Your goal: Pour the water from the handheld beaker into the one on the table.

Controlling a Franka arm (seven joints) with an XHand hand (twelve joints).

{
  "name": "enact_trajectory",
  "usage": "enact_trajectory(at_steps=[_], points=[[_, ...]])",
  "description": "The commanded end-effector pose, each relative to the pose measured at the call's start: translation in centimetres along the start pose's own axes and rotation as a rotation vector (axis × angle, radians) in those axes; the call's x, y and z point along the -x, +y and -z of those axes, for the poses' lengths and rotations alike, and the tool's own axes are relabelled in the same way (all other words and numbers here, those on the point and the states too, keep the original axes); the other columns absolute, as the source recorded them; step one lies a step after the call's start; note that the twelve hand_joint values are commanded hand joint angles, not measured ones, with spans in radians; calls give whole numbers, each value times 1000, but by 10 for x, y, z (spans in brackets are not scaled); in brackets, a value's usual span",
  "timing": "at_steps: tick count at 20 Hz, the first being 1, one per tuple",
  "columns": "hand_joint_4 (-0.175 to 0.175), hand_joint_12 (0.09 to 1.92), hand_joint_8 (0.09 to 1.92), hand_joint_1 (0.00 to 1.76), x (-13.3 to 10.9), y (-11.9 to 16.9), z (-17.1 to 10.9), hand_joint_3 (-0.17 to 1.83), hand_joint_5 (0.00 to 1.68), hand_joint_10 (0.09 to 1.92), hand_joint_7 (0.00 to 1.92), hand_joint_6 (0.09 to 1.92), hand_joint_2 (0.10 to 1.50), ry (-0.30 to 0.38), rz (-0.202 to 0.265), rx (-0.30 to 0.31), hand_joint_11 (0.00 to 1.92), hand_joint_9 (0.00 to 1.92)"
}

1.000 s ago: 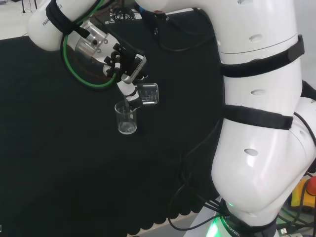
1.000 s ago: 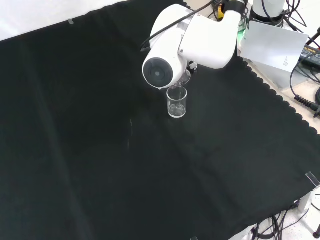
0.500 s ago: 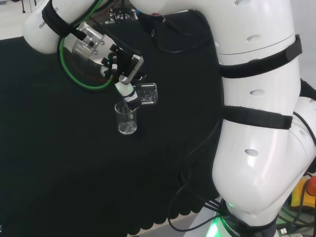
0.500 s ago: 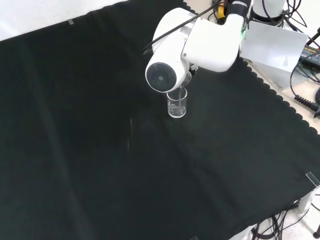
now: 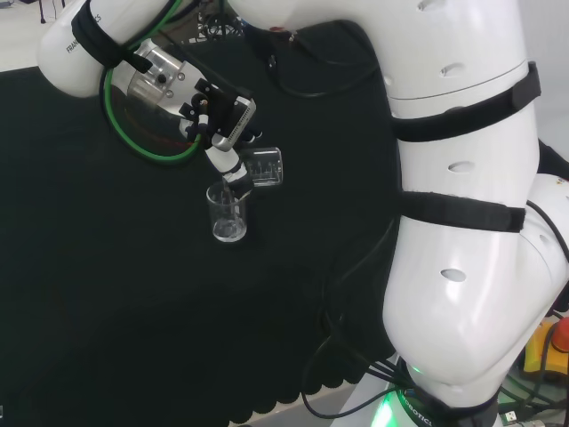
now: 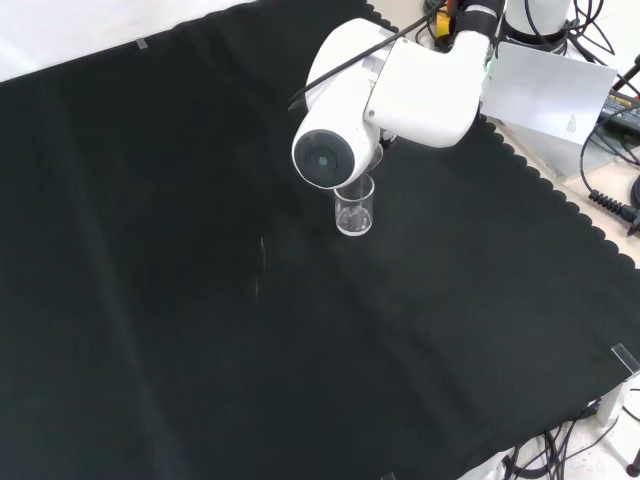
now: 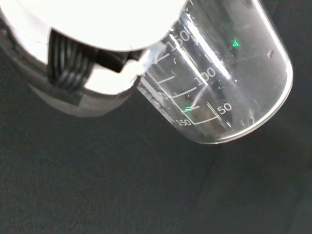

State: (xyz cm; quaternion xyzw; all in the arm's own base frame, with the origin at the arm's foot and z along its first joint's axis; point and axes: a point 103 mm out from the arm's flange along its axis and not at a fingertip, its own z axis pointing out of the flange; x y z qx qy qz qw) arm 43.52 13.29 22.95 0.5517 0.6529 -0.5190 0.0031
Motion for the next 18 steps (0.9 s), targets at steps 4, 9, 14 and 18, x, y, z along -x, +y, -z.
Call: enact_trajectory(at_steps=[4, 9, 14, 18], points=[[-175, 897, 1157, 1288, 2, 1, -2, 1035, 1074, 1010, 1138, 1174, 554, -13, -2, -23, 1181, 1500], [-175, 898, 1158, 1288, 3, 3, -2, 1034, 1073, 1010, 1137, 1175, 554, -19, -5, -20, 1178, 1498], [-175, 899, 1158, 1287, 1, 4, -1, 1033, 1073, 1009, 1136, 1176, 555, -22, 3, -36, 1175, 1497], [-175, 900, 1159, 1287, 0, 4, 1, 1032, 1072, 1009, 1135, 1176, 556, -28, 1, -19, 1174, 1497]])
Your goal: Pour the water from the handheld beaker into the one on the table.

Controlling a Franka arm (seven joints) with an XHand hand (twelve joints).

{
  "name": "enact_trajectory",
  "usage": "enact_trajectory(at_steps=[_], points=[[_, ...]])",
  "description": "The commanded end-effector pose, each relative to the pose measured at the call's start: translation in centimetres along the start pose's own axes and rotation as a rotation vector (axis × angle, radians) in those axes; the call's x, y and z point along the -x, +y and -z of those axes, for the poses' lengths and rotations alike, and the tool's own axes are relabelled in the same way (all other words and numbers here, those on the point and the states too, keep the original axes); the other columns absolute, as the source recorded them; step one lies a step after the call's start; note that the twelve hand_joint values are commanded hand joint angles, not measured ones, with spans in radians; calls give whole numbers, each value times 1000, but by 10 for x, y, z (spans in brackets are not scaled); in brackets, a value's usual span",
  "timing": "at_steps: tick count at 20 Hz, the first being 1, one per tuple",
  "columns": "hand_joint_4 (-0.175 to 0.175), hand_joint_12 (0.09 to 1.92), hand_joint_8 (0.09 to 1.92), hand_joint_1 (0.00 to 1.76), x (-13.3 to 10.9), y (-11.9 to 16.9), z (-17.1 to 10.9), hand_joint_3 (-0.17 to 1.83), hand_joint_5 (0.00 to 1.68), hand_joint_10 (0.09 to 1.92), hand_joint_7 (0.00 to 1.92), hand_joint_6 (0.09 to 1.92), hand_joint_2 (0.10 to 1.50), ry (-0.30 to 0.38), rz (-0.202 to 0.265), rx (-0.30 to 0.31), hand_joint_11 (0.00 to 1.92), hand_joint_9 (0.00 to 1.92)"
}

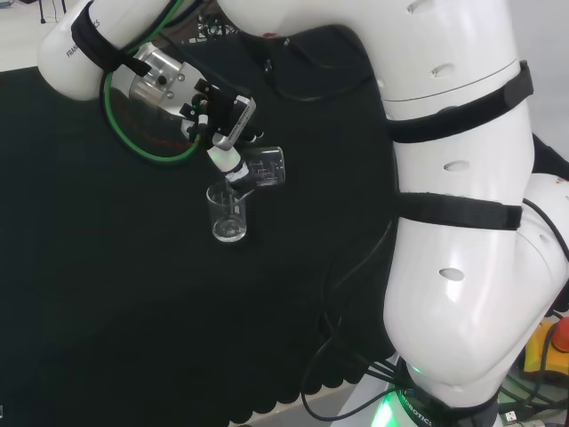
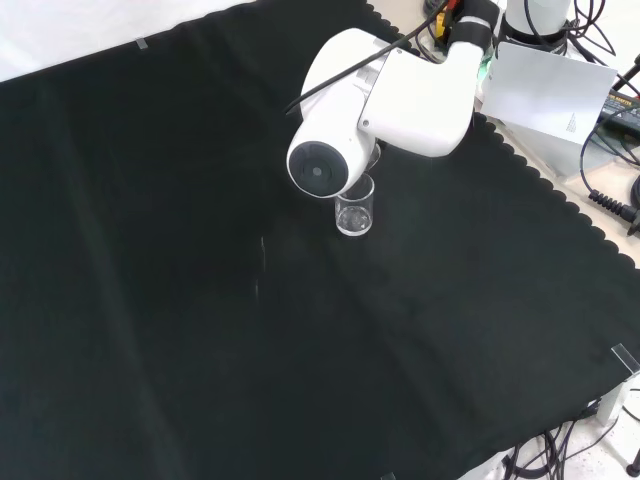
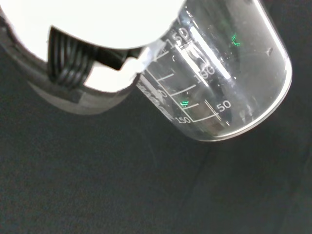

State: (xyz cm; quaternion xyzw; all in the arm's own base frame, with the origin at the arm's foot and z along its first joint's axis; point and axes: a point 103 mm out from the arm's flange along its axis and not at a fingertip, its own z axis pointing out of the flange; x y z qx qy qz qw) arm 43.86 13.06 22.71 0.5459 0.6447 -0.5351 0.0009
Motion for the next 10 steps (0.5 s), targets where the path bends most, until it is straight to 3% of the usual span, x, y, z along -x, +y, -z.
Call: enact_trajectory(at_steps=[1, 10], points=[[-175, 900, 1159, 1287, -2, 0, 2, 1032, 1072, 1009, 1135, 1176, 556, -8, 0, 16, 1174, 1497], [-175, 902, 1159, 1287, -8, -4, 8, 1031, 1071, 1008, 1135, 1177, 557, -18, -2, 11, 1172, 1496]])
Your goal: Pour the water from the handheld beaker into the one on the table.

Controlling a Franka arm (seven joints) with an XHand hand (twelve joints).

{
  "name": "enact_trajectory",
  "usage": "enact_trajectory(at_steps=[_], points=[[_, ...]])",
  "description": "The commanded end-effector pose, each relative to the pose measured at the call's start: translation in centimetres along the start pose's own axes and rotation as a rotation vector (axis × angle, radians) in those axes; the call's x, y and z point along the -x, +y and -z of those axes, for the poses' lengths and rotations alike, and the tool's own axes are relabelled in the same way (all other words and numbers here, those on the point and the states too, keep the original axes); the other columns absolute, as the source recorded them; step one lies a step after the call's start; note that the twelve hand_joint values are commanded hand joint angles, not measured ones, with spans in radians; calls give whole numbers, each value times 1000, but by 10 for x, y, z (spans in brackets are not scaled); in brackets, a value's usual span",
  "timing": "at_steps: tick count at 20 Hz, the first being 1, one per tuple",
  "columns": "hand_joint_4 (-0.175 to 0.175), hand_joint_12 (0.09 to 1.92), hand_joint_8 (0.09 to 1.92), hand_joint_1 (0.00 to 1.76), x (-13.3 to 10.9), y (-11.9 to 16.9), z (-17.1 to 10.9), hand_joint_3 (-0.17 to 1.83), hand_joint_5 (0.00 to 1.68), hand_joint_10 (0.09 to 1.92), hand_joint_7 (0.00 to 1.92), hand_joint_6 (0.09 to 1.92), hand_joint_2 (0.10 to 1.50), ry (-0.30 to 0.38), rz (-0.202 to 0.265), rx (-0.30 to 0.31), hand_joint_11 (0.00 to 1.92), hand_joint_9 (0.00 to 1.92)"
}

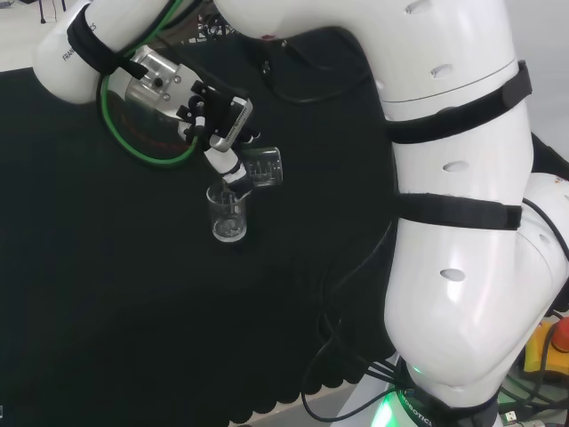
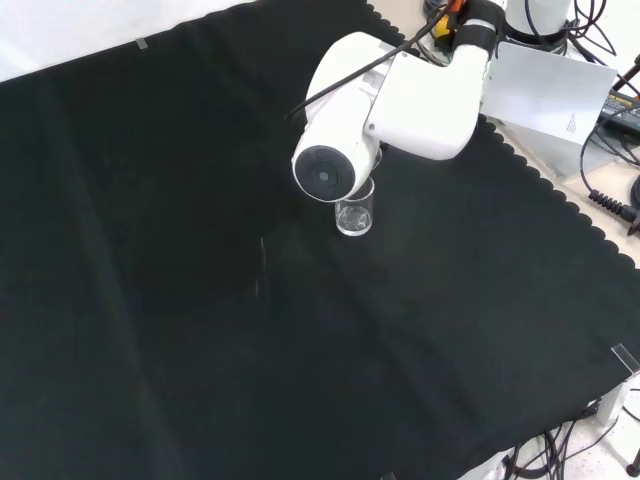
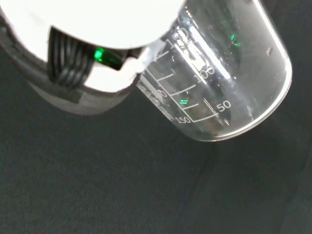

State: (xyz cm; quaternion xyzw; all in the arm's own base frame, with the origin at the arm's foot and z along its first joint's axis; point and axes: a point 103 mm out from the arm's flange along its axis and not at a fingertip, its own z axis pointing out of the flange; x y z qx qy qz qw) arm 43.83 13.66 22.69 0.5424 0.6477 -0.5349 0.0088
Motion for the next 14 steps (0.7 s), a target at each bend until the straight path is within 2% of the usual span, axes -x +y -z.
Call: enact_trajectory(at_steps=[1, 14], points=[[-175, 902, 1159, 1287, -3, -3, 4, 1031, 1071, 1008, 1135, 1177, 557, -5, -2, 0, 1172, 1496], [-175, 903, 1160, 1287, -5, -3, 6, 1030, 1070, 1007, 1134, 1178, 558, -6, 2, -8, 1172, 1495]])
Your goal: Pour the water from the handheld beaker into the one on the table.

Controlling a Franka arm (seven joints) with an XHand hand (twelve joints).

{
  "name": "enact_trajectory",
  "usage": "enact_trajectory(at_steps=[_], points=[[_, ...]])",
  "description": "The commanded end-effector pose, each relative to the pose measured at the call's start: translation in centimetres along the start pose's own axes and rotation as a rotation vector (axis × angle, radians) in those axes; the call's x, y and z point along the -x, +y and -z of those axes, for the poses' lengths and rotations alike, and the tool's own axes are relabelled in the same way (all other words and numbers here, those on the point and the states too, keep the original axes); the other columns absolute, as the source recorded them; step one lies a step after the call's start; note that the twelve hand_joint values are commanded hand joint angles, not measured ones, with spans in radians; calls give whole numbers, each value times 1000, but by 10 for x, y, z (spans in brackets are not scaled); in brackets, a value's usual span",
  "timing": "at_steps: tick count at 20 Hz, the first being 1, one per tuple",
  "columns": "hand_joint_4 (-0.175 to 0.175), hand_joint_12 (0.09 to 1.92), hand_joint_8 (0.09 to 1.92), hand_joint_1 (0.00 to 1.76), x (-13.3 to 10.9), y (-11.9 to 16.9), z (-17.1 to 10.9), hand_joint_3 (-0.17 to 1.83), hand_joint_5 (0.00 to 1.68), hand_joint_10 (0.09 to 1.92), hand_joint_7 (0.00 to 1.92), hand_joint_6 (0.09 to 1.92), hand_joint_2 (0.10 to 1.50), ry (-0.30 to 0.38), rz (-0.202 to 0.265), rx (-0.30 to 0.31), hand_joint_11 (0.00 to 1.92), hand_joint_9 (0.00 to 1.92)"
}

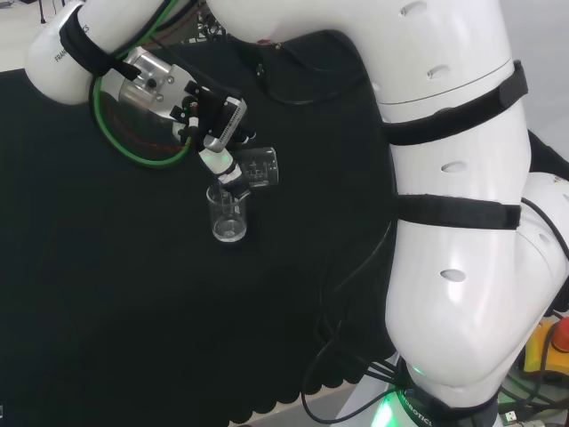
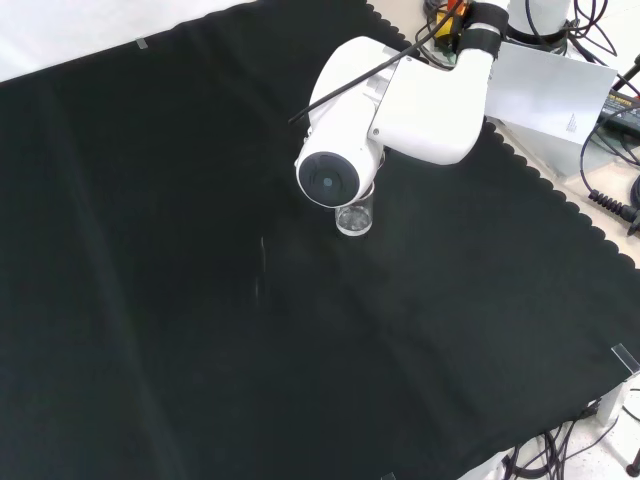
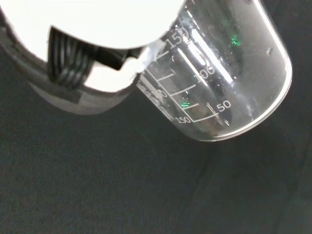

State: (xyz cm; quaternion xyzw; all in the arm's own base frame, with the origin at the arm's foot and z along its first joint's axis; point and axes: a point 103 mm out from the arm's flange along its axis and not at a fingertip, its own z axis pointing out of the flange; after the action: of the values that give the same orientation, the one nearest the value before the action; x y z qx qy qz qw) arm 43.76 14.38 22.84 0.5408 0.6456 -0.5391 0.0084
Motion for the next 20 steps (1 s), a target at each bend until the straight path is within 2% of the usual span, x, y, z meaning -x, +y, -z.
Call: enact_trajectory(at_steps=[1, 20], points=[[-175, 903, 1160, 1287, 0, 0, 0, 1030, 1070, 1007, 1134, 1178, 558, 0, 1, 0, 1172, 1495], [-175, 903, 1161, 1287, 0, 1, -1, 1028, 1069, 1006, 1132, 1179, 560, 7, 1, 9, 1172, 1494]])
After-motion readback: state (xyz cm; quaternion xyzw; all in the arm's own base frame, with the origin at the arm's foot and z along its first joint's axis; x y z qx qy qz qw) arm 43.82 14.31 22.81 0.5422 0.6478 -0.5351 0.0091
